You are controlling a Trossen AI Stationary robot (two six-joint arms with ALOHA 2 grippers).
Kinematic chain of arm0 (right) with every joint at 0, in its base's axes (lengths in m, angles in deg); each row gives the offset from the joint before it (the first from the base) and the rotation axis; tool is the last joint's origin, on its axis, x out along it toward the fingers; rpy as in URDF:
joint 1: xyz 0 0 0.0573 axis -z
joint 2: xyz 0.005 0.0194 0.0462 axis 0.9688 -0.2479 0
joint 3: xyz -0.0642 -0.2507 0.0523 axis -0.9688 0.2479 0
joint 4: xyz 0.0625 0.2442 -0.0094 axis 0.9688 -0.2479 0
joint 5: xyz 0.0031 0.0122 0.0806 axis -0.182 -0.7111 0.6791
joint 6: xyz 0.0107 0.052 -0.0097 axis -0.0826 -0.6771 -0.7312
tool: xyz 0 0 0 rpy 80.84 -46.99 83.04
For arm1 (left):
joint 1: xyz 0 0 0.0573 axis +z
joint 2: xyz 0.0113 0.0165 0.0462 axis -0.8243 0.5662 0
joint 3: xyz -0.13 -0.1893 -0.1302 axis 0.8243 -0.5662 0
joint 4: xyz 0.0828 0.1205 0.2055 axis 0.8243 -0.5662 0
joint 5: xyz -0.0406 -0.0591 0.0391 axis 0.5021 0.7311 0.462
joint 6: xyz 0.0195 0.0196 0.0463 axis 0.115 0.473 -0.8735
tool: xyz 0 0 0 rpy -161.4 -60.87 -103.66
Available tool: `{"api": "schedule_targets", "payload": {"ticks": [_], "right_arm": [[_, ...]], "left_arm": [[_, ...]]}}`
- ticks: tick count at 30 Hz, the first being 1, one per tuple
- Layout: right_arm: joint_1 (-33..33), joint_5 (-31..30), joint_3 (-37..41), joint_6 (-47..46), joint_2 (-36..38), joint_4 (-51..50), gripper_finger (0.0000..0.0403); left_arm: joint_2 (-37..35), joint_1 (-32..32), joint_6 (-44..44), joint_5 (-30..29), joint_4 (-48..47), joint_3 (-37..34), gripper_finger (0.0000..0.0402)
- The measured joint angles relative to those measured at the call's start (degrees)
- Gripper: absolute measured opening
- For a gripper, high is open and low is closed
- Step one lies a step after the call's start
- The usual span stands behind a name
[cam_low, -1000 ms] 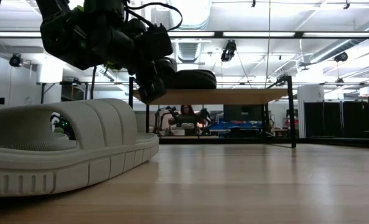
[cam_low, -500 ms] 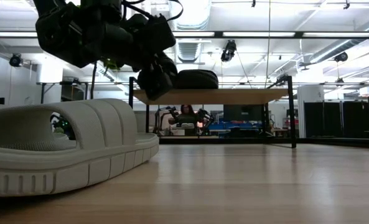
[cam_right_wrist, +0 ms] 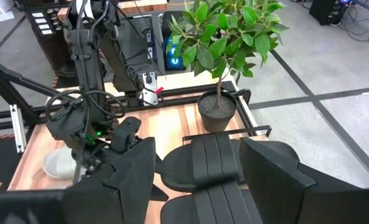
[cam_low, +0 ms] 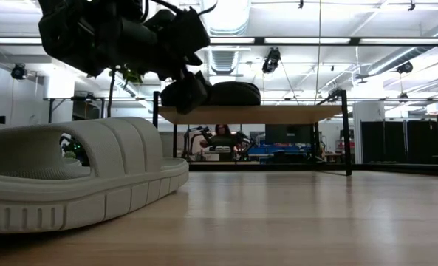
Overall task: Pick and place slides into the shelf
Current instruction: Put the black slide on the shelf, then put the right gray slide on the shelf
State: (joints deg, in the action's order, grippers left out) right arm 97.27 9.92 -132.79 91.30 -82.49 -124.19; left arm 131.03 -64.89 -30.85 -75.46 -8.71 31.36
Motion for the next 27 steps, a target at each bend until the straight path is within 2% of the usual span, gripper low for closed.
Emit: {"api": "schedule_targets", "payload": {"ticks": [14,22,27], "right_arm": [[0.0,0.0,1.86,0.0,0.0,-0.33,0.0221],[-0.01,0.0,6.72,1.21,0.15,-0.47,0.0221],[-0.02,0.0,11.82,1.7,1.23,0.07,0.0221]], "left_arm": [[-0.12,-2.57,-0.8,-1.32,0.02,0.41,0.0259],[-0.39,-7.12,-6.9,-1.59,0.19,4.21,0.0259],[-0.5,-9.48,-12.75,-4.35,0.26,7.35,0.0259]]}}
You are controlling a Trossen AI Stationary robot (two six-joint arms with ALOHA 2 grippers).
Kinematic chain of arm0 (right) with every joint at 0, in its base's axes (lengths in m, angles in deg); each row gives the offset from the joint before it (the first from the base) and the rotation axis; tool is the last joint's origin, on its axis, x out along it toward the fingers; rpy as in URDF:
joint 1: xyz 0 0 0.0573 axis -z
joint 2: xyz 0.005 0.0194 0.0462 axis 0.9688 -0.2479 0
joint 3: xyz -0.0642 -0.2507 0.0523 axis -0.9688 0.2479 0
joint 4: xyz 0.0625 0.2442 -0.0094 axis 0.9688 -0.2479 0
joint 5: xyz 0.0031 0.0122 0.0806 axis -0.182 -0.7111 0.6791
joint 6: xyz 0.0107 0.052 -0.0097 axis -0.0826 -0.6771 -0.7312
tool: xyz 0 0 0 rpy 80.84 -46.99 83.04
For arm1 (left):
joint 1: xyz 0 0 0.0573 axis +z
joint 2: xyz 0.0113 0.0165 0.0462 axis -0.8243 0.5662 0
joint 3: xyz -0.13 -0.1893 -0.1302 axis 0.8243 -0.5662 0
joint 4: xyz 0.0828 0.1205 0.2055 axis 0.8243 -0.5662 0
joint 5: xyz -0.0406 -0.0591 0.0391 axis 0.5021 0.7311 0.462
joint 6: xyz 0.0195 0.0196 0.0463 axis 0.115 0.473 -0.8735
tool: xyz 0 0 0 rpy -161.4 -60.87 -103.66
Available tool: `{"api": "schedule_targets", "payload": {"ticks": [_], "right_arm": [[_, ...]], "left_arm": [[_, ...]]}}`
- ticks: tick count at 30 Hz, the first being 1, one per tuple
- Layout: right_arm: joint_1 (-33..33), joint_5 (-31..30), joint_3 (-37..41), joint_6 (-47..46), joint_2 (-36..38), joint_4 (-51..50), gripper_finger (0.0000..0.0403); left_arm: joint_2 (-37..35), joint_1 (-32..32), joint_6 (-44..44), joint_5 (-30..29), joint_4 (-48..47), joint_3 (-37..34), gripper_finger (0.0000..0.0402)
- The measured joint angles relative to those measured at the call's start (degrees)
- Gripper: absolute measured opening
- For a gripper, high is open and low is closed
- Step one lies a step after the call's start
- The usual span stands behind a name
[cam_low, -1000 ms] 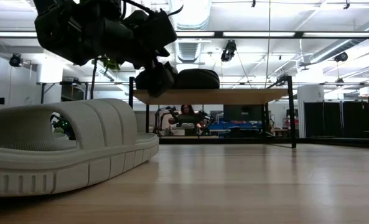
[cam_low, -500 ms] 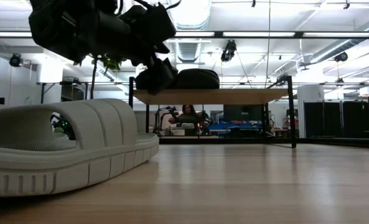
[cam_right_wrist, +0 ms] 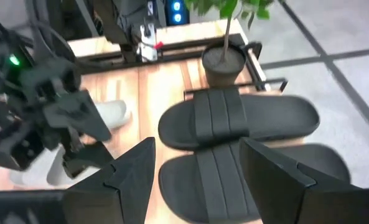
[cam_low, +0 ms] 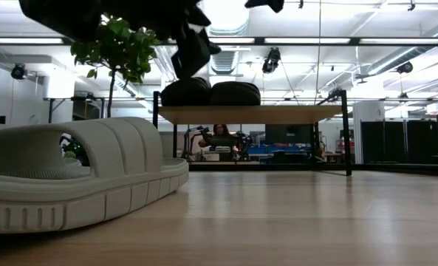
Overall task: Pick and place slides into the shelf
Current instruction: Put the right gray slide on the shelf
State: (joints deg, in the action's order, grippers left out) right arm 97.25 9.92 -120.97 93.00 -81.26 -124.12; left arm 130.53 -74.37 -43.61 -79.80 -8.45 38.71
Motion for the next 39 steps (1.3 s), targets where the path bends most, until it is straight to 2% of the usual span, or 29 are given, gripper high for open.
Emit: {"api": "schedule_targets", "payload": {"ticks": [9,20,30,39], "right_arm": [[-1.79,0.49,14.52,-1.28,7.42,9.03,0.0221],[-10.21,0.51,38.96,-6.29,17.11,33.03,0.0221],[-16.94,0.48,54.08,-12.44,17.92,53.1,0.0221],[-20.43,0.45,63.57,-18.66,14.4,69.27,0.0221]], "left_arm": [[-4.12,-2.96,-4.21,-1.89,0.2,0.31,0.0259],[-10.68,-4.85,-5.74,-2.08,-1.34,-0.05,0.0259],[-12.4,-4.77,-9.61,-2.18,-1.89,-4.59,0.0259],[-19.44,-4.31,-11.27,-1.68,-1.76,-10.61,0.0259]]}}
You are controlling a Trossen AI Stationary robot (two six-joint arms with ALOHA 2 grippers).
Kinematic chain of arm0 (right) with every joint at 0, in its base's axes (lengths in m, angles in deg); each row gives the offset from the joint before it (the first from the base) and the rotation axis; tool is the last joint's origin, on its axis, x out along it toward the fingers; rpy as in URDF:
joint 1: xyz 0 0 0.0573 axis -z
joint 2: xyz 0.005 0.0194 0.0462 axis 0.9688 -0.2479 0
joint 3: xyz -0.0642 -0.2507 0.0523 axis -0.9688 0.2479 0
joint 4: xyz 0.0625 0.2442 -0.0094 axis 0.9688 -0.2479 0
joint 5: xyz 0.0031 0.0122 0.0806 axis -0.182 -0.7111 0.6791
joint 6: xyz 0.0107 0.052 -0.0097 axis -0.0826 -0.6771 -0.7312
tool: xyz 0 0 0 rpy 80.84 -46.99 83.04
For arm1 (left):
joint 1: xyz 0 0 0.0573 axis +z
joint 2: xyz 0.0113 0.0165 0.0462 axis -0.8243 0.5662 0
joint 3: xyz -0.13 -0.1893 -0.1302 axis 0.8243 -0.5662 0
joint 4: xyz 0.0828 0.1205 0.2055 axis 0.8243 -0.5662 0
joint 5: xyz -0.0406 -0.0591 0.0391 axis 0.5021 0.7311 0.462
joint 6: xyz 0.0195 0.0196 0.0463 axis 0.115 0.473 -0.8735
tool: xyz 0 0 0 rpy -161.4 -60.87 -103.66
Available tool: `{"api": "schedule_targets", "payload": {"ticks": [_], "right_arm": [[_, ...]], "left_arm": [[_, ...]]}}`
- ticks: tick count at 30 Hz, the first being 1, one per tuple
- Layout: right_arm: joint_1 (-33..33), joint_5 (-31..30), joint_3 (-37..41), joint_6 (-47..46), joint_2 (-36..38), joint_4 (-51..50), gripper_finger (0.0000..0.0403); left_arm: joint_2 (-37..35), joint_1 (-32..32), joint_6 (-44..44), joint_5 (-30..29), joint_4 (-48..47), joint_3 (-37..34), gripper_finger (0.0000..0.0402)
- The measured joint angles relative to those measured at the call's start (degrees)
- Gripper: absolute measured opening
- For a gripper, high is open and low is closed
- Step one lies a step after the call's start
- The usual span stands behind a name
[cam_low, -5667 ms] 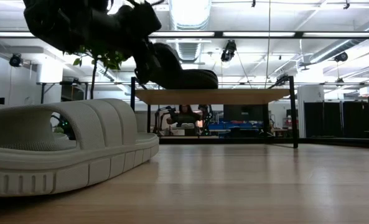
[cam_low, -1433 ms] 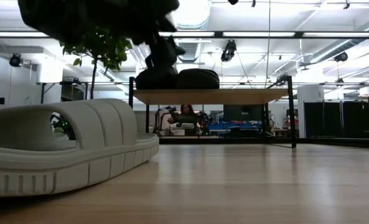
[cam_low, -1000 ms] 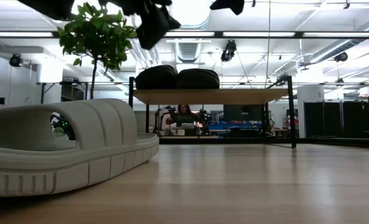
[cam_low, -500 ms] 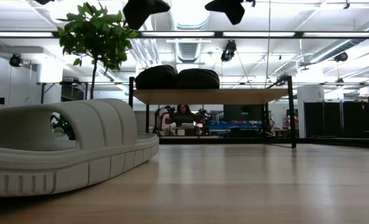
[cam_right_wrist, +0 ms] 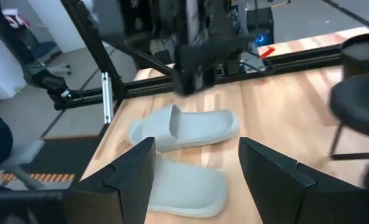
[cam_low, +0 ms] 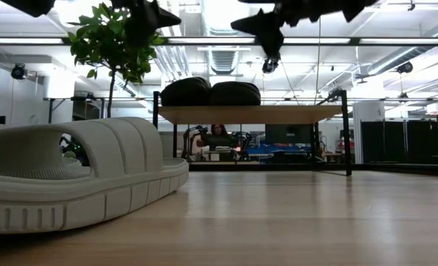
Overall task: Pick and place slides into the shelf
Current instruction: Put the right gray slide on the shelf
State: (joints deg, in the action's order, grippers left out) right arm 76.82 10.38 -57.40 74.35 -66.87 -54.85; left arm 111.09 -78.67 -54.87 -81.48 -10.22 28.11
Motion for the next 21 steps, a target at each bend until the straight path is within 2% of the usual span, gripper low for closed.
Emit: {"api": "schedule_targets", "payload": {"ticks": [11,21], "right_arm": [[-2.63,0.36,1.28,-4.48,-9.71,8.99,0.0221],[-5.86,8.27,-3.06,-10.37,-19.45,11.82,0.0221]], "left_arm": [[-8.74,1.46,3.98,0.95,0.38,-7.18,0.0259],[-10.78,1.49,9.87,-0.95,0.57,-8.13,0.0259]]}}
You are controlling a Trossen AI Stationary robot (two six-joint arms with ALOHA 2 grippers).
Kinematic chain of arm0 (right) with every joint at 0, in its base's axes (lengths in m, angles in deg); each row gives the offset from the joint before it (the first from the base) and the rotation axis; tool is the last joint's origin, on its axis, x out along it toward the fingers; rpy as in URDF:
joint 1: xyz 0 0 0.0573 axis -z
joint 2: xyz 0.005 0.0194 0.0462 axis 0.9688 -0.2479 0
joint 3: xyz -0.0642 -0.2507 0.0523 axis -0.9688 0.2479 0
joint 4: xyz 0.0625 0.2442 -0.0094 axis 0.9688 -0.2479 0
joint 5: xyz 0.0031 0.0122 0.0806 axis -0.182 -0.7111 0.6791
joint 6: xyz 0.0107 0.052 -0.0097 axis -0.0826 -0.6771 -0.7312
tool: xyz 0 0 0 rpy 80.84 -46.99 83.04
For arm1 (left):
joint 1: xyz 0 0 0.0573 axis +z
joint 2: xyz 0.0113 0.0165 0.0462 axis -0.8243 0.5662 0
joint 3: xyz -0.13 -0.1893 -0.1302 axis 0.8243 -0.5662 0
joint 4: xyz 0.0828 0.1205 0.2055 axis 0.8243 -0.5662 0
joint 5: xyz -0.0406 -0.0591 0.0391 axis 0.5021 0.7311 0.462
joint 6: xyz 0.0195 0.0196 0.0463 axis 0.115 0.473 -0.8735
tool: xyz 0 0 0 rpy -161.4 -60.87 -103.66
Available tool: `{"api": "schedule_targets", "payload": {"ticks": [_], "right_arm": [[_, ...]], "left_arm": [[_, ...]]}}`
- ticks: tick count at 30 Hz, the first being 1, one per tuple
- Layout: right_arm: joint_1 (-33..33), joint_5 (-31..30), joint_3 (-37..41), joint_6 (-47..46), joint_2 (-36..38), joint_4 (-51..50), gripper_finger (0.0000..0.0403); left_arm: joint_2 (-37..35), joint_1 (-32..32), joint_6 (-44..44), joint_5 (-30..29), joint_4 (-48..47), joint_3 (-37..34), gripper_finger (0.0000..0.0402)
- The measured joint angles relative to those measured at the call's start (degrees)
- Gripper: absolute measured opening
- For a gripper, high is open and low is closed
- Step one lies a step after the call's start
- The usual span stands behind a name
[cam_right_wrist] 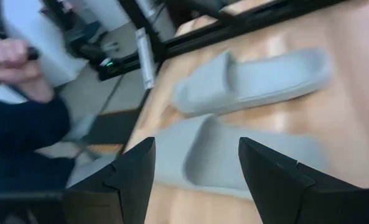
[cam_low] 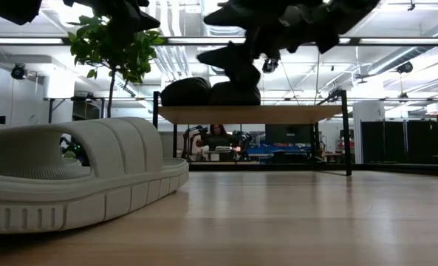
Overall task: Pick and place slides into the shelf
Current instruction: Put the right gray slide on the shelf
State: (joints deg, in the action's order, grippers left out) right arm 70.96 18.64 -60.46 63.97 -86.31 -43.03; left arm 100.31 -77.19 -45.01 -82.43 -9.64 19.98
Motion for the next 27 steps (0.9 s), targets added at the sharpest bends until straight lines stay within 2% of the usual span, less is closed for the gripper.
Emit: {"api": "schedule_targets", "payload": {"ticks": [9,19,27], "right_arm": [[-3.2,2.3,-8.29,-0.69,-9.63,-0.19,0.0221],[-4.57,8.52,-16.38,-3.26,-19.76,-2.59,0.0221],[-4.57,10.82,-21.21,-1.79,-23.97,-7.95,0.0221]], "left_arm": [[0.02,0.72,0.65,-0.16,-0.06,0.0,0.0259],[-0.02,0.83,0.63,-0.39,-0.06,-0.02,0.0259],[0.04,0.83,0.6,-0.5,-0.14,-0.04,0.0259]]}}
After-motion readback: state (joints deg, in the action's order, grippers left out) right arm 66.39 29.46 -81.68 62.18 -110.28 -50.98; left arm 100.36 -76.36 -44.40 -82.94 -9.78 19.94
